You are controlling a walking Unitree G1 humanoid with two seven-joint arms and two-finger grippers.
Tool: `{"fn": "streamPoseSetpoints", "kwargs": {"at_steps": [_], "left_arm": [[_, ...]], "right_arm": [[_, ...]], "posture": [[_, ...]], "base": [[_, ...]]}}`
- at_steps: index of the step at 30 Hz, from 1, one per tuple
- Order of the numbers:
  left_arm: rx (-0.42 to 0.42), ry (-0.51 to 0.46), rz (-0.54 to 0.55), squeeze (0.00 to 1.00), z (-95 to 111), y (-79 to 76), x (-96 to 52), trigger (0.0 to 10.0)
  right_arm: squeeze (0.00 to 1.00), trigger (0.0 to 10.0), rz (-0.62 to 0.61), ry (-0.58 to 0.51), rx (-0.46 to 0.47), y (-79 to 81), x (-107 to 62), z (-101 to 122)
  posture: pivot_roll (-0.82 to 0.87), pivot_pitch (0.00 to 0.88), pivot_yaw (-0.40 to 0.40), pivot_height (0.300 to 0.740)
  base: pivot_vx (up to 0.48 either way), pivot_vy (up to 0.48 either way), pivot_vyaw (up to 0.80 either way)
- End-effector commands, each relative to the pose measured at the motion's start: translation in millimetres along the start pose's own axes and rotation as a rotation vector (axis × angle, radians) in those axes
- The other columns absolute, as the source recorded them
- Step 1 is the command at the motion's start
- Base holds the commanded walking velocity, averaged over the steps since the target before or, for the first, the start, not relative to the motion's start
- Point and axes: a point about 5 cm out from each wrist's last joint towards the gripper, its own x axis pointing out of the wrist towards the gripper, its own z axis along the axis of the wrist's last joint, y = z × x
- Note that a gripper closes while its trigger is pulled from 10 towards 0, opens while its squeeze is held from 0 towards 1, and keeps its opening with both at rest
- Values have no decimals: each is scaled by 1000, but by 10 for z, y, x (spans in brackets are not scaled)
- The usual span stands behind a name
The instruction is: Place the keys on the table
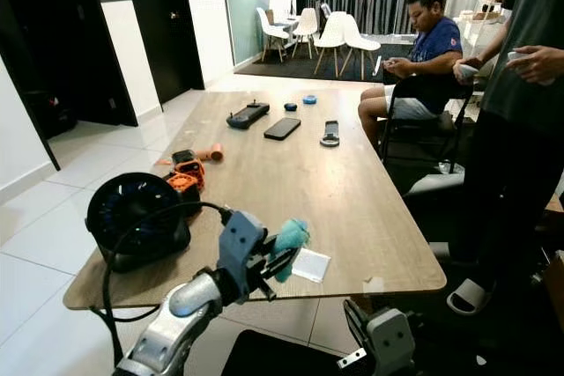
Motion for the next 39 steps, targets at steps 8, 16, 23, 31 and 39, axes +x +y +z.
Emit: {"fn": "streamPoseSetpoints", "kwargs": {"at_steps": [8, 16, 23, 31, 39], "left_arm": [[45, 57, 110, 0, -124, -87, 188, 10000], [91, 69, 173, 0, -183, -191, 313, 10000], [96, 66, 250, 0, -183, -183, 401, 10000], [94, 65, 258, 0, -179, -178, 410, 10000], [39, 23, 316, 0, -72, -198, 536, 10000]], "right_arm": [[0, 10000, -20, 26, -9, -32, 50, 3], [0, 10000, -39, 47, -12, -43, 125, -12], [0, 10000, -46, 43, -14, -47, 205, 11], [0, 10000, -47, 43, -14, -48, 210, 12], [0, 10000, -54, 45, -14, -45, 230, 13]], "posture": [[9, 62, 49, 740], [6, 68, 58, 740], [7, 77, 62, 740], [7, 77, 62, 740], [2, 88, 62, 740]], "base": [[0, 0, 0], [0, 0, 0], [0, 0, 0], [0, 0, 0], [0, 0, 0]]}}
